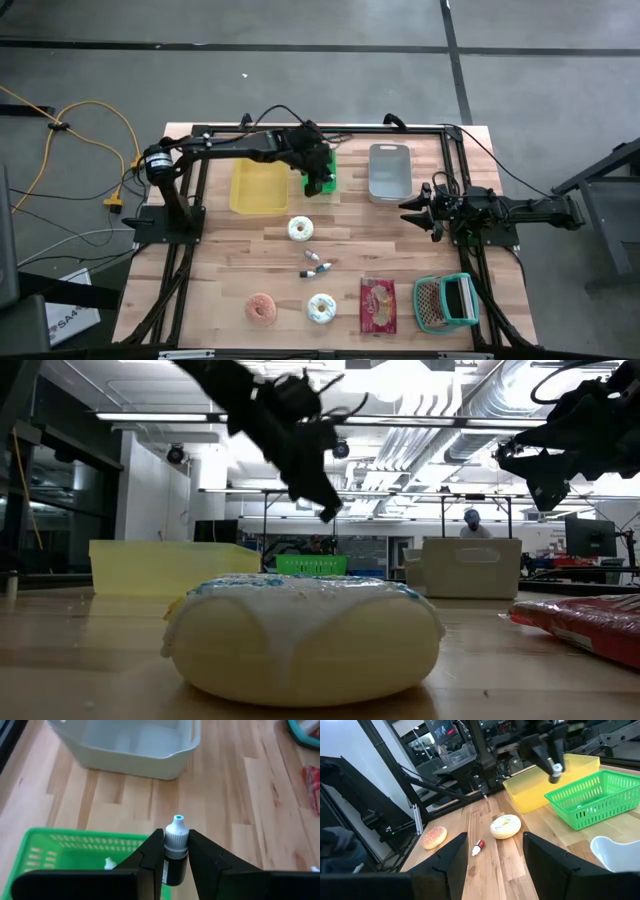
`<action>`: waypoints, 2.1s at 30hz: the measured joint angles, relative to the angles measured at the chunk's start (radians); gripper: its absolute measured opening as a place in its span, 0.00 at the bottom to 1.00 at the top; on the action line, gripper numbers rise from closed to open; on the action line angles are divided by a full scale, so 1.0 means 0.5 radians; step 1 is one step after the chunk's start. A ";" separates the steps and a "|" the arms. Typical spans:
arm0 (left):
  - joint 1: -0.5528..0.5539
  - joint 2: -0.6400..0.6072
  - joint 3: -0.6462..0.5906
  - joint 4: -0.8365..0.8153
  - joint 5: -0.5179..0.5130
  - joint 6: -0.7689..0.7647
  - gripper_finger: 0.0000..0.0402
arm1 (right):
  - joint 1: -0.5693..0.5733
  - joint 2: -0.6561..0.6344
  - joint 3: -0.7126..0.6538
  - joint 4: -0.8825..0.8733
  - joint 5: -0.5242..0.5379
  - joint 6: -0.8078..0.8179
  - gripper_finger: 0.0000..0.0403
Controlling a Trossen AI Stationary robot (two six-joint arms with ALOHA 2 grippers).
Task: Pick & Place Food Item
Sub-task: Put the left green food coloring bottle into the green bin, then put the green food coloring bottle into the green bin
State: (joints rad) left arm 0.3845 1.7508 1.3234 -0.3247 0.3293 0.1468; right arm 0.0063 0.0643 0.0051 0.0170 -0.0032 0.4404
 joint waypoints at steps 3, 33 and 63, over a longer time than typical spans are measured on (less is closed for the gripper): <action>0.100 0.000 -0.133 0.187 0.129 0.000 0.18 | 0.001 0.000 0.000 0.000 0.000 0.001 0.43; 0.077 0.092 -0.497 0.689 -0.424 -0.081 0.18 | 0.001 0.001 0.000 0.000 -0.003 0.001 0.43; 0.080 0.111 -0.497 0.712 -0.445 -0.045 0.33 | 0.000 0.001 0.001 0.000 0.000 0.000 0.43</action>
State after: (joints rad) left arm 0.4248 1.8061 1.0752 0.0311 0.1070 0.1242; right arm 0.0065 0.0647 0.0055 0.0170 -0.0032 0.4406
